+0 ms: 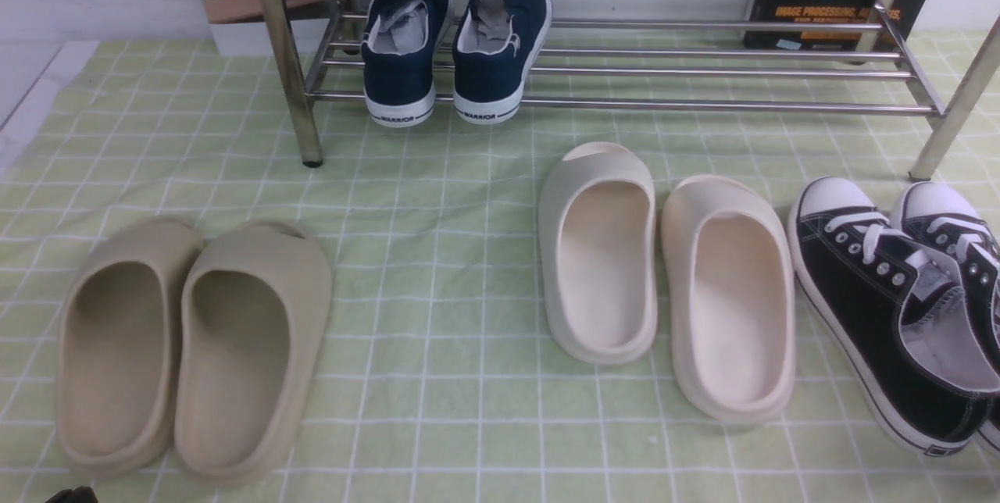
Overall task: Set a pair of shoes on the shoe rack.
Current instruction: Use the right arm to grab the shoe closest to it
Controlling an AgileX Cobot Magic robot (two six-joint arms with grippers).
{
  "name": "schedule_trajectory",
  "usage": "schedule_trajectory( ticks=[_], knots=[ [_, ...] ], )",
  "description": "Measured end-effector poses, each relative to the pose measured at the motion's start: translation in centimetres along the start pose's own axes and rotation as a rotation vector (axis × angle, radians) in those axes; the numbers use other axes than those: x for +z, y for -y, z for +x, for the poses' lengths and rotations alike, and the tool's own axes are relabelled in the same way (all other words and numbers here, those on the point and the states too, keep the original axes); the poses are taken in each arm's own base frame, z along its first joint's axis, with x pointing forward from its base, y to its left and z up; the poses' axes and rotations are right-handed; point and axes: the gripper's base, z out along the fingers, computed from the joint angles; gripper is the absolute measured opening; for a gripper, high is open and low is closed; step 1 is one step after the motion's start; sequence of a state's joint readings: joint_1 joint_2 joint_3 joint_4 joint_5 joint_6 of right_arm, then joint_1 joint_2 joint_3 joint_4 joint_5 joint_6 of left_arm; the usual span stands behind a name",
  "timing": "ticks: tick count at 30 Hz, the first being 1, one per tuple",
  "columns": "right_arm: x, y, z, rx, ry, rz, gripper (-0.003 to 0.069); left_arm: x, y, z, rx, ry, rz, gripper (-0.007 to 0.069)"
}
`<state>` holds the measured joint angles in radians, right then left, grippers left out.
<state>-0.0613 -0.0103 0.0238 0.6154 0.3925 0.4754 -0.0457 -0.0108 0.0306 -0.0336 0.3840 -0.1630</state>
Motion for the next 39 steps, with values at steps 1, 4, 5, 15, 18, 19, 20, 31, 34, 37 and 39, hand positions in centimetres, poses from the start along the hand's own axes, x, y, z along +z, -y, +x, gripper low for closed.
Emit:
schedule_trajectory(
  ticks=[1,4,5,15,18,19,20,31,34,37,39],
  knots=[
    [0.0,0.0,0.1,0.021,-0.004,-0.006,0.0239,0.0,0.0,0.0,0.0,0.0,0.0,0.0068],
    [0.0,-0.1,-0.1,0.012,0.013,-0.014,0.0239,0.0,0.0,0.0,0.0,0.0,0.0,0.0071],
    [0.0,-0.1,-0.1,0.009,0.016,-0.014,0.0239,0.0,0.0,0.0,0.0,0.0,0.0,0.0071],
    [-1.2,-3.0,-2.4,-0.191,0.194,-0.115,0.0234,0.0,0.0,0.0,0.0,0.0,0.0,0.0082],
    [-2.5,-6.0,-3.7,-0.393,0.241,-0.141,0.0182,0.0,0.0,0.0,0.0,0.0,0.0,0.0082],
    [-2.8,-7.4,-4.4,-0.491,0.225,-0.119,0.0132,0.0,0.0,0.0,0.0,0.0,0.0,0.0082],
    [-3.0,-7.9,-4.5,-0.526,0.223,-0.116,0.0125,0.0,0.0,0.0,0.0,0.0,0.0,0.0082],
    [1.9,-15.8,-10.6,-1.081,-0.428,0.349,-0.0003,0.0,0.0,0.0,0.0,0.0,0.0,0.0092],
    [4.3,-16.4,-10.3,-1.097,-0.595,0.354,-0.0003,0.0,0.0,0.0,0.0,0.0,0.0,0.0092],
    [6.5,-16.6,-9.4,-1.122,-0.702,0.338,-0.0003,0.0,0.0,0.0,0.0,0.0,0.0,0.0092],
    [8.3,-16.2,-8.6,-1.147,-0.786,0.354,-0.0001,0.0,0.0,0.0,0.0,0.0,0.0,0.0092]
  ],
)
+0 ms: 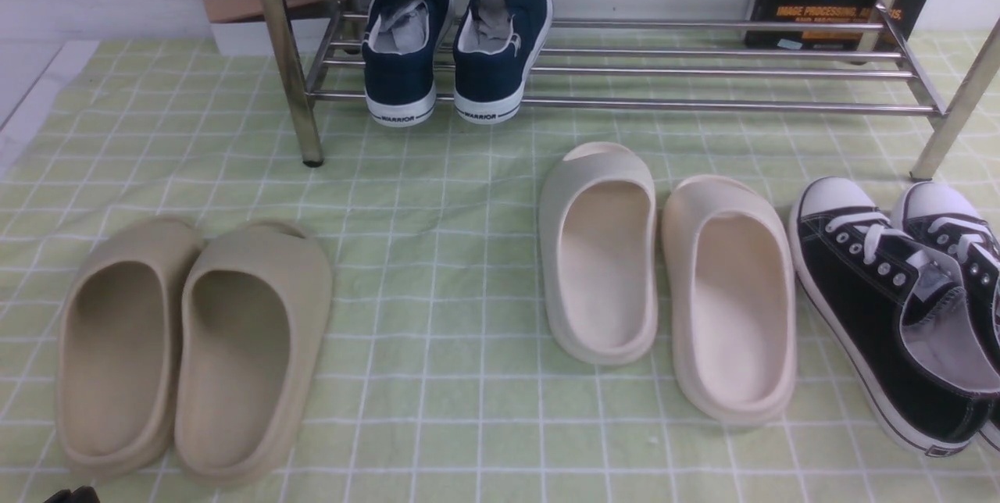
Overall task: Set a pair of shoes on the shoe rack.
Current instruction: Use the right arm to grab the shoe closest to it
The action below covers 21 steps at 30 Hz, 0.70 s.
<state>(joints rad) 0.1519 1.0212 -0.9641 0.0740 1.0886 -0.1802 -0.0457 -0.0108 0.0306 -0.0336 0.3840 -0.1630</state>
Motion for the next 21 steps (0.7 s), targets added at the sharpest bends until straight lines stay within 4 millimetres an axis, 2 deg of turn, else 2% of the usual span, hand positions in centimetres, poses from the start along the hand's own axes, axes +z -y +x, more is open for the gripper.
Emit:
schedule_trajectory(
  ticks=[1,5,6,9,12,13,14,16,18,20,21],
  knots=[
    [0.2,-0.1,-0.1,-0.006,-0.007,-0.002,-0.0001,0.0,0.0,0.0,0.0,0.0,0.0,0.0092],
    [4.0,-0.5,-1.2,-0.016,-0.15,0.035,0.0029,0.0,0.0,0.0,0.0,0.0,0.0,0.0092],
    [4.1,-0.5,-1.3,-0.013,-0.155,0.041,0.0036,0.0,0.0,0.0,0.0,0.0,0.0,0.0092],
    [6.0,-0.4,-2.2,0.015,-0.211,0.058,0.0133,0.0,0.0,0.0,0.0,0.0,0.0,0.0092],
    [7.8,-0.3,-3.2,0.032,-0.233,0.058,0.0286,0.0,0.0,0.0,0.0,0.0,0.0,0.0092],
    [7.9,-0.3,-3.2,0.032,-0.238,0.058,0.0286,0.0,0.0,0.0,0.0,0.0,0.0,0.0092],
    [8.9,-0.3,-3.5,0.03,-0.243,0.057,0.0352,0.0,0.0,0.0,0.0,0.0,0.0,0.0092],
    [10.6,-0.2,-3.7,0.029,-0.276,0.054,0.0416,0.0,0.0,0.0,0.0,0.0,0.0,0.0092],
    [12.2,-0.2,-3.8,0.028,-0.313,0.052,0.0451,0.0,0.0,0.0,0.0,0.0,0.0,0.0092],
    [13.3,-0.2,-3.7,0.029,-0.343,0.048,0.0461,0.0,0.0,0.0,0.0,0.0,0.0,0.0092],
    [14.5,-0.2,-3.5,0.034,-0.382,0.04,0.0461,0.0,0.0,0.0,0.0,0.0,0.0,0.0092]
  ],
)
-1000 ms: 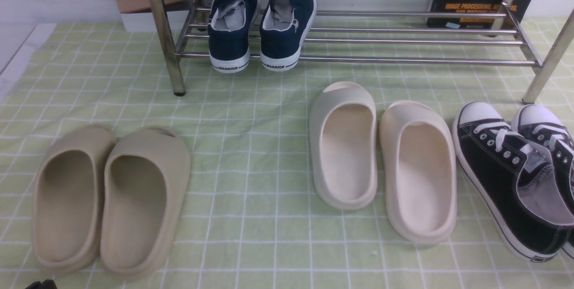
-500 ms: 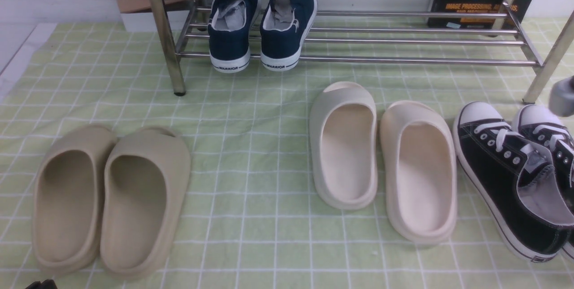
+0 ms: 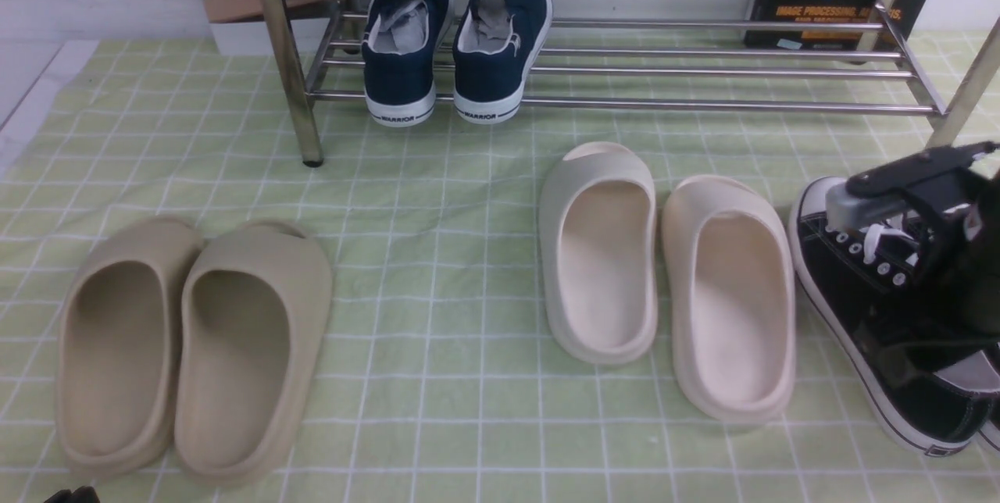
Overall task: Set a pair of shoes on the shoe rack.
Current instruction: Use the right arm to grab the shoe closest to it, then use the right arm to put a shoe into the shoe rack
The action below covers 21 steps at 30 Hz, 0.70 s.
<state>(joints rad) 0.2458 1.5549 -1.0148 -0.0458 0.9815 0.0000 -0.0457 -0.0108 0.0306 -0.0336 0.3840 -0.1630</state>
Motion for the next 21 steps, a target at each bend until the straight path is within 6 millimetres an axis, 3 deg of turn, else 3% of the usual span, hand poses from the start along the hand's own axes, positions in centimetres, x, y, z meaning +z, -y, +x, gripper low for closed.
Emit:
schedule_trajectory(
  ticks=[4,7,11,12,17,18,19,21],
  knots=[
    [2.6,-0.3,-0.5,0.009,-0.085,-0.027,0.0412,0.0,0.0,0.0,0.0,0.0,0.0,0.0092],
    [3.6,-0.3,-0.7,0.002,-0.117,-0.023,0.0265,0.0,0.0,0.0,0.0,0.0,0.0,0.0092],
    [3.1,-0.3,-0.7,0.006,-0.095,-0.026,0.0042,0.0,0.0,0.0,0.0,0.0,0.0,0.0092],
    [3.0,-0.3,-0.7,0.006,-0.093,-0.026,0.0042,0.0,0.0,0.0,0.0,0.0,0.0,0.0092],
    [-0.1,-0.3,0.2,0.016,-0.061,-0.039,0.0018,0.0,0.0,0.0,0.0,0.0,0.0,0.0096],
    [-2.2,-0.3,0.3,0.016,-0.032,-0.039,0.0018,0.0,0.0,0.0,0.0,0.0,0.0,0.0097],
    [-2.4,-0.3,0.3,0.016,-0.027,-0.039,0.0018,0.0,0.0,0.0,0.0,0.0,0.0,0.0097],
    [-5.1,-0.2,0.1,0.016,0.04,-0.038,0.0018,0.0,0.0,0.0,0.0,0.0,0.0,0.0098]
  ],
)
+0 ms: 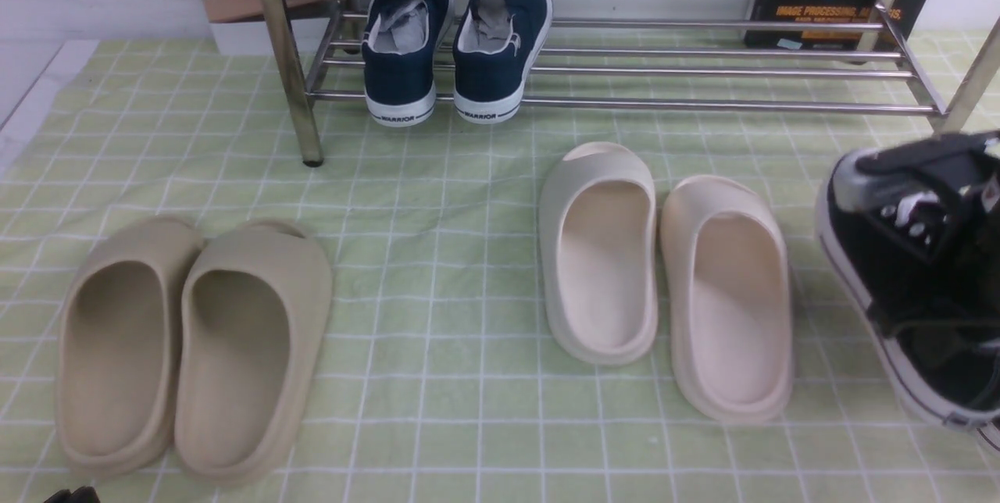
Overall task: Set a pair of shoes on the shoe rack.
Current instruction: Use the right arm to put a shoe into the shoe rack
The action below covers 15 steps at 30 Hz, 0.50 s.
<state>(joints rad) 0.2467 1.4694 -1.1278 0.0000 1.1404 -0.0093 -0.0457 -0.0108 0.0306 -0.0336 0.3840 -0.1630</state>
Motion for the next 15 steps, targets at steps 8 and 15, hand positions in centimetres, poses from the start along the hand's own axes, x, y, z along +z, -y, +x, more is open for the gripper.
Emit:
schedule_trajectory(
  ticks=[8,15],
  knots=[
    [-3.6,0.0,-2.9,-0.052,0.077,0.003,0.0018,0.0,0.0,0.0,0.0,0.0,0.0,0.0103],
    [-1.9,0.1,-7.9,-0.101,0.076,0.005,0.0018,0.0,0.0,0.0,0.0,0.0,0.0,0.0111]
  ],
)
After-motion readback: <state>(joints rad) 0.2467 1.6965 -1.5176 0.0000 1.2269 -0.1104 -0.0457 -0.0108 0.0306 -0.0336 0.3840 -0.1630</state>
